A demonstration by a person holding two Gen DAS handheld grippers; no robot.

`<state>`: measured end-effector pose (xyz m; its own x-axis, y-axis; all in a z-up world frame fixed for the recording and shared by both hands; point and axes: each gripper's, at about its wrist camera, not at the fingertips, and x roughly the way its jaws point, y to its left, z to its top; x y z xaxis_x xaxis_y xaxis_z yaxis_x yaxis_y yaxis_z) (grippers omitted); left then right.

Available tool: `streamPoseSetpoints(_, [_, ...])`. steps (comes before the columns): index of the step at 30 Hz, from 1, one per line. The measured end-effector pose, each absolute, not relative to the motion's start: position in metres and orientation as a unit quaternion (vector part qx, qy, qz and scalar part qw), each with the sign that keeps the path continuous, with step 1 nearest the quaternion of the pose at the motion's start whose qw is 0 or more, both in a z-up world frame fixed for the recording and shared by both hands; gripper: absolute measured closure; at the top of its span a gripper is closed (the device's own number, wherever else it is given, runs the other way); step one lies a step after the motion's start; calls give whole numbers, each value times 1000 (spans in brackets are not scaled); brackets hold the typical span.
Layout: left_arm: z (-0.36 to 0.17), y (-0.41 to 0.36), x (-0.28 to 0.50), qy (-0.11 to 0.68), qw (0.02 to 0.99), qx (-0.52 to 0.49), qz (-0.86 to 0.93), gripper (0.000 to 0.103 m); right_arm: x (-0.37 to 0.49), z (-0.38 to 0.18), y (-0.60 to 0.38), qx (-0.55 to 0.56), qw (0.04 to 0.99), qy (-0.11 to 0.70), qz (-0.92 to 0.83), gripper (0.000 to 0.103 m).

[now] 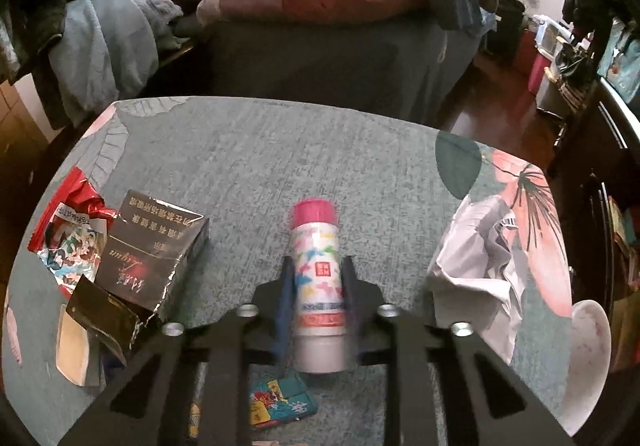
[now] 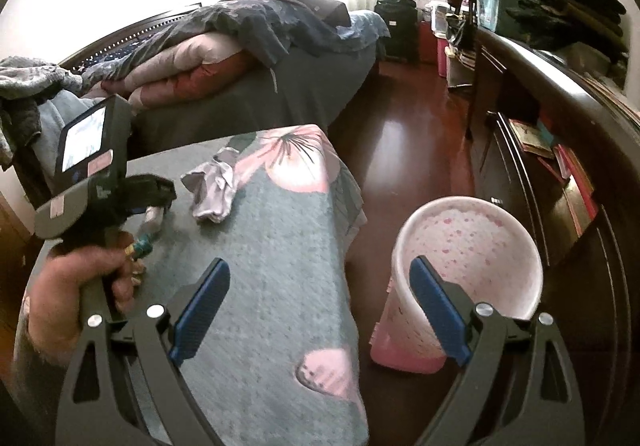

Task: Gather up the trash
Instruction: 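Return to the table and grasp the pink glue stick with the left tool, then grasp the white sock with the right tool and move toward the bin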

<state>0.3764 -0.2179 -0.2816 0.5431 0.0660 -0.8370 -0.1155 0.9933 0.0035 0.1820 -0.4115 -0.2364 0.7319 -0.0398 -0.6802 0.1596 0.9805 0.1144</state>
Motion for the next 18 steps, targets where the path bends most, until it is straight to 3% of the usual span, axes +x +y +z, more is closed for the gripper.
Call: streamPoseSetpoints(18, [-214,-144,340,386,922,-22,20,81,322,-265,-336,63,910,410,-8,11])
